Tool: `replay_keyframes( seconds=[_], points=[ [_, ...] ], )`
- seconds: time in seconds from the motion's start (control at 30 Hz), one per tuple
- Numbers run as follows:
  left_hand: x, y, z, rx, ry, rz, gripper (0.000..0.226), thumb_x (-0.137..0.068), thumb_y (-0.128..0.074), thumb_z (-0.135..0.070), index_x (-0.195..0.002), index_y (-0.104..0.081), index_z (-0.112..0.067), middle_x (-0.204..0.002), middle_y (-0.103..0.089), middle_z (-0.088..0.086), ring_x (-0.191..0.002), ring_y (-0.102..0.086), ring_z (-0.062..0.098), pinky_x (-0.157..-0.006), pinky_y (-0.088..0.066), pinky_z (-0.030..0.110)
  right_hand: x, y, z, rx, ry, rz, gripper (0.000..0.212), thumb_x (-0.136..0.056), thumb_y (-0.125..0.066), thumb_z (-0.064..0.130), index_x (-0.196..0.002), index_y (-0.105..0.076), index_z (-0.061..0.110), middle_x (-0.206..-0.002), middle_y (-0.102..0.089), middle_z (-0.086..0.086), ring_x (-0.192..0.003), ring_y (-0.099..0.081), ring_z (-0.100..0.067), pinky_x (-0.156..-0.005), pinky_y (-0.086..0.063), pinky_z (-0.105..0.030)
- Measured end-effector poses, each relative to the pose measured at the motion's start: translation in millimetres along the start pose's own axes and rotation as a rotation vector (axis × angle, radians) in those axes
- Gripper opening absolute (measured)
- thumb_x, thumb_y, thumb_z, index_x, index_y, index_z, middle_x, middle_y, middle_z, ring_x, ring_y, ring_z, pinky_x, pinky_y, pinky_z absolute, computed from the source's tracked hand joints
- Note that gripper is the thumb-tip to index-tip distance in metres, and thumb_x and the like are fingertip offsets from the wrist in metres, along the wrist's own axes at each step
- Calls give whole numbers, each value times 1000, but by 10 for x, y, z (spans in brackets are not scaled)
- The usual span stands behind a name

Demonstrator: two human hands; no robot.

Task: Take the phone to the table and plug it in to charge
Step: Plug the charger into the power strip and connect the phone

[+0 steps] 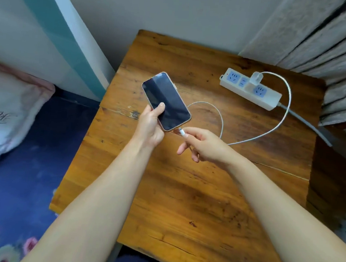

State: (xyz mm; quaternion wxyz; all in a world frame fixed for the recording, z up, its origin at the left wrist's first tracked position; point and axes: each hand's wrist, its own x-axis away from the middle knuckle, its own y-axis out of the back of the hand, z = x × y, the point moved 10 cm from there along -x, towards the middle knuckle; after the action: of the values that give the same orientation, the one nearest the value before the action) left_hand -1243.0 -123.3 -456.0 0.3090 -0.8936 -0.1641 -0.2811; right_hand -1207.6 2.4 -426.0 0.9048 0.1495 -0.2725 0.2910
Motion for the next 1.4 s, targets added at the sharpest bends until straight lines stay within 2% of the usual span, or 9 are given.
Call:
replay_keyframes(
  seconds=[0.1, 0.27, 0.37, 0.5, 0.73, 1.03, 1.13, 1.23, 1.4],
  points=[
    [38, -13, -40, 17, 3, 31, 38, -97, -44, -13, -135, -41, -11, -131, -56, 15, -115, -56, 32, -94, -50, 48, -57, -54, 8, -16, -14, 2, 24, -99, -37, 31, -112, -55, 25, -77, -74, 3, -41, -47, -11, -38, -33, -17],
    [94, 26, -89, 40, 0, 32, 37, -97, -45, -12, -133, -43, -10, -127, -58, 13, -111, -59, 30, -80, -57, 41, -76, -117, -5, -62, -16, 24, 29, -99, -36, 29, -121, -54, 25, -72, -72, 4, -39, -45, -10, -39, -33, -17],
    [114, 48, -98, 2, -9, 46, 33, -97, -45, -12, -130, -44, -11, -126, -58, 14, -114, -57, 32, -86, -53, 47, -88, -146, -2, -63, -9, 30, 28, -99, -36, 28, -118, -56, 23, -70, -70, 5, -40, -45, -9, -40, -33, -18],
    [140, 30, -143, -45, -59, 70, 29, -97, -46, -9, -125, -45, -12, -113, -61, 7, -102, -61, 24, -87, -52, 47, -101, -186, -40, -106, -32, -1, 28, -100, -37, 27, -109, -61, 14, -71, -70, 4, -39, -45, -8, -38, -32, -18],
    [149, -75, -237, -110, -133, 113, 36, -96, -46, -7, -132, -41, -11, -127, -55, 13, -118, -54, 31, -97, -47, 50, -87, -147, -38, -244, 27, -126, 27, -99, -39, 21, -86, -61, 13, -71, -68, 2, -38, -43, -6, -36, -29, -15],
    [201, -225, -356, -153, -156, 217, 32, -96, -45, -6, -127, -43, -11, -122, -57, 15, -112, -58, 31, -93, -50, 52, -92, -187, 62, -289, 87, -128, 25, -99, -39, 22, -89, -61, 14, -80, -72, 0, -39, -45, -5, -37, -31, -13],
    [212, -268, -418, -222, -169, 268, 31, -95, -47, -6, -126, -45, -13, -114, -62, 10, -102, -63, 24, -84, -56, 44, -143, -216, 104, -240, 24, 6, 20, -98, -44, 22, -96, -62, 14, -92, -71, -2, -49, -49, -6, -40, -32, -14],
    [240, -228, -419, -220, -158, 290, 29, -94, -47, -4, -122, -48, -14, -111, -64, 8, -98, -65, 22, -82, -57, 41, -132, -148, 64, -169, -60, 116, 19, -94, -53, 26, -108, -63, 20, -105, -68, 0, -64, -55, -6, -53, -41, -17],
    [291, -113, -366, -220, -134, 297, 31, -94, -46, -3, -124, -48, -12, -114, -63, 9, -102, -63, 25, -90, -52, 45, -116, 136, 132, -433, 53, -20, 29, -99, -39, 23, -120, -58, 16, -115, -67, -5, -99, -63, -14, -80, -55, -27]
  ],
)
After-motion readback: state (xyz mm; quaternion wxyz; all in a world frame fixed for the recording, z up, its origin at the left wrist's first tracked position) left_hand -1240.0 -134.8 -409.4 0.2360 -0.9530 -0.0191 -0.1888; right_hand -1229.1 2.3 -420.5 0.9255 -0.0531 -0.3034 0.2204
